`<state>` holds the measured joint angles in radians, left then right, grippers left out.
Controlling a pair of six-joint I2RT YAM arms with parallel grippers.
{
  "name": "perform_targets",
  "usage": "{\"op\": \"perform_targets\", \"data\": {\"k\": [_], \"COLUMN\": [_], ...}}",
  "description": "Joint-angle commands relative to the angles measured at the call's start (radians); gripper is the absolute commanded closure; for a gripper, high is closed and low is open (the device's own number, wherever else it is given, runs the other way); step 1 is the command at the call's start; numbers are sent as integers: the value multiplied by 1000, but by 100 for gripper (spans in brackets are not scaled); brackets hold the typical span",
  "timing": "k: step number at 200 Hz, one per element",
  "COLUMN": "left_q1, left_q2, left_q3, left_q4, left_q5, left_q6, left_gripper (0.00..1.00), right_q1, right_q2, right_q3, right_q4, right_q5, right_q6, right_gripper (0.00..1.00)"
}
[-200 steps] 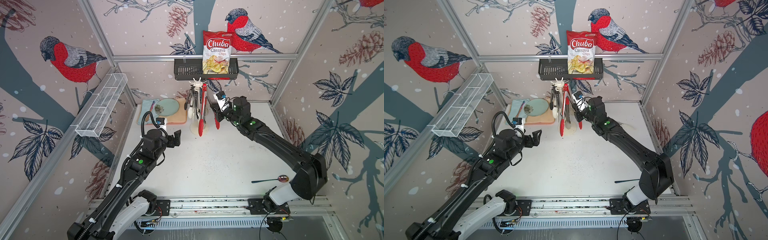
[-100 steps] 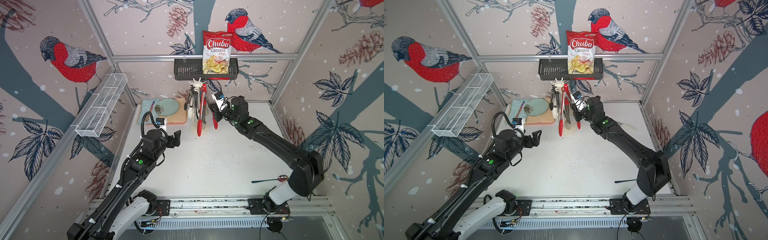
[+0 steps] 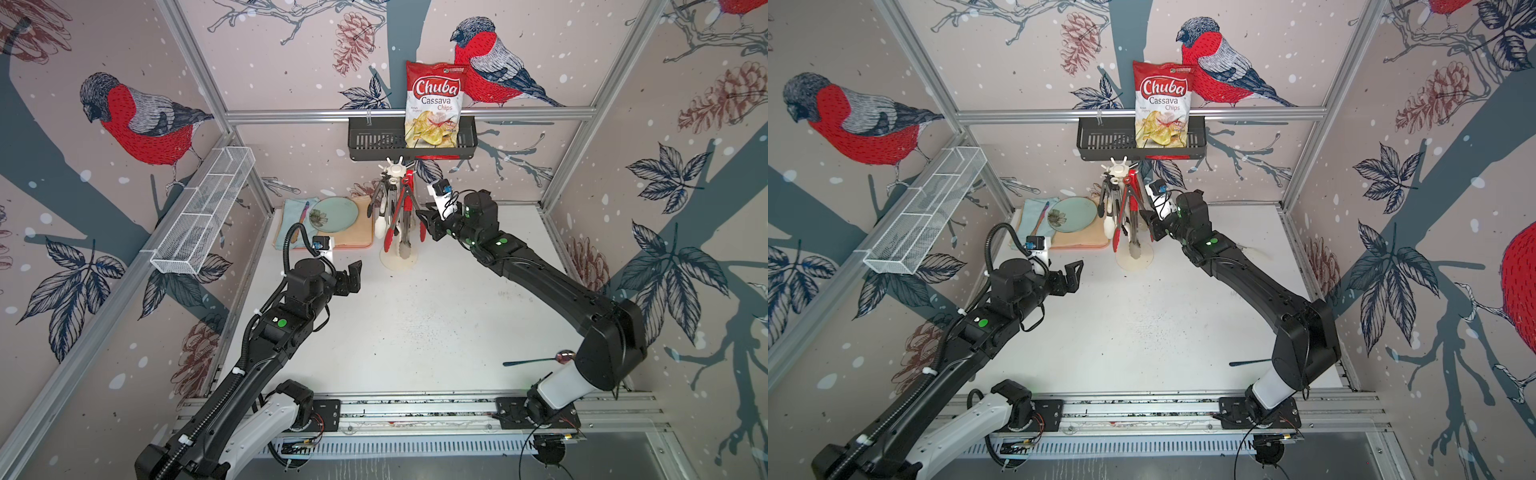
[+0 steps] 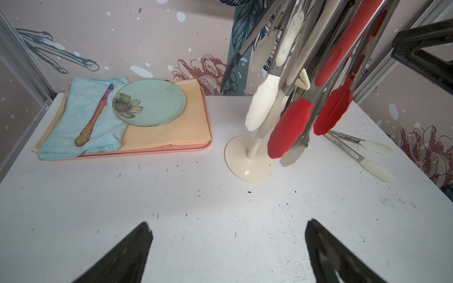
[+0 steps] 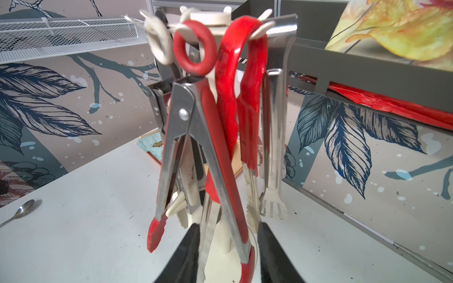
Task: Hang food tongs on kitchen utensil racks
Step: Hang the food tongs on the rack.
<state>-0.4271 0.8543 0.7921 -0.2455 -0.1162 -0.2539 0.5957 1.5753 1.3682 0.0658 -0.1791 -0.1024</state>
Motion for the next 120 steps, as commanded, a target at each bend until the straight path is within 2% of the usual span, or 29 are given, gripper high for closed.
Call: {"op": "perform_targets", "data": {"k": [1, 26, 53, 92, 120], "left_q1": [2, 4, 7, 13, 16], "left_q2": [9, 21, 32, 62, 83], "left_q3": [5, 12, 21, 54, 80], "left_q4": [32, 36, 49, 59, 60], "left_q5": [-10, -6, 5, 21, 32], "left_q6": [7, 10, 13, 26, 34], "left_gripper": [4, 4, 4, 4, 4], "right_q1": [-16, -23, -25, -60, -175], "right_q2": [-19, -57, -132, -243, -294], "right_q3": [-6, -31, -107, -201, -246], "right_q4": [22, 21, 47, 35, -47], "right_q5": [7, 8, 49, 126, 151], "right_q6": [40, 37, 32, 35, 121], "right_gripper": [49, 31, 1, 0, 0]}}
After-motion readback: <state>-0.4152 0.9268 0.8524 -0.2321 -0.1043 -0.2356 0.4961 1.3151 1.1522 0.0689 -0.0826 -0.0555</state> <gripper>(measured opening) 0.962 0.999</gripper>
